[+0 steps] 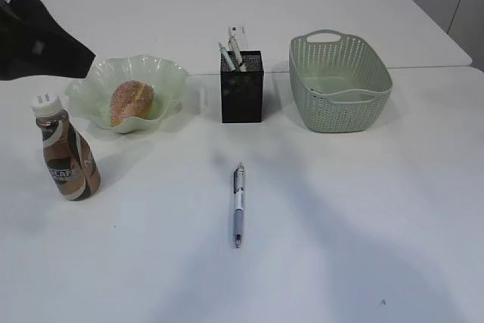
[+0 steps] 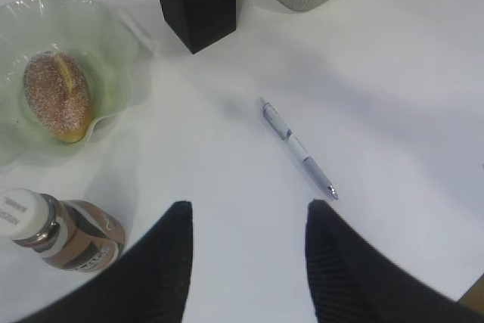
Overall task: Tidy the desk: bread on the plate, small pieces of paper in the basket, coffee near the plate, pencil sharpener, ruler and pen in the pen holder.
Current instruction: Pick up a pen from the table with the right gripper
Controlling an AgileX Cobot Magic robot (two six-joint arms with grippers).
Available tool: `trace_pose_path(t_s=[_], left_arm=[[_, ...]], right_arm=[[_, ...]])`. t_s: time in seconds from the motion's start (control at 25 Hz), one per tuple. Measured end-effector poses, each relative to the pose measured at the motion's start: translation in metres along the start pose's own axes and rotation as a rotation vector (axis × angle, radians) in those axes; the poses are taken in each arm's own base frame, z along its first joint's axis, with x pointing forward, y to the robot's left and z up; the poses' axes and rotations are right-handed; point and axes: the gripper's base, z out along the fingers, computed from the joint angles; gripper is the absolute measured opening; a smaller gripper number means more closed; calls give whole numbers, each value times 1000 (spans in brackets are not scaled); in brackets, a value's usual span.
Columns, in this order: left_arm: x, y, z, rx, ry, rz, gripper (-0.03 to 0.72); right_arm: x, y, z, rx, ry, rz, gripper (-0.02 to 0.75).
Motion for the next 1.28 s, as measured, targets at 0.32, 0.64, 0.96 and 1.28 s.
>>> trace_pose_path(t_s=[0.32,0.64,0.96,1.28], left_arm=[[0,0,0,0,0,0,340],[0,1,-1,-16,-8,17,340],[-4,2,-7,-20,-56,24,340],[-7,4,-10,-44,-100,52,340]], right_arm=[[16,9,23,-67,104,30,338],[26,56,40,-114,165,-17,337],[35,86,72,-121,253,76,335],[53,113,126,-126,396,143,335]])
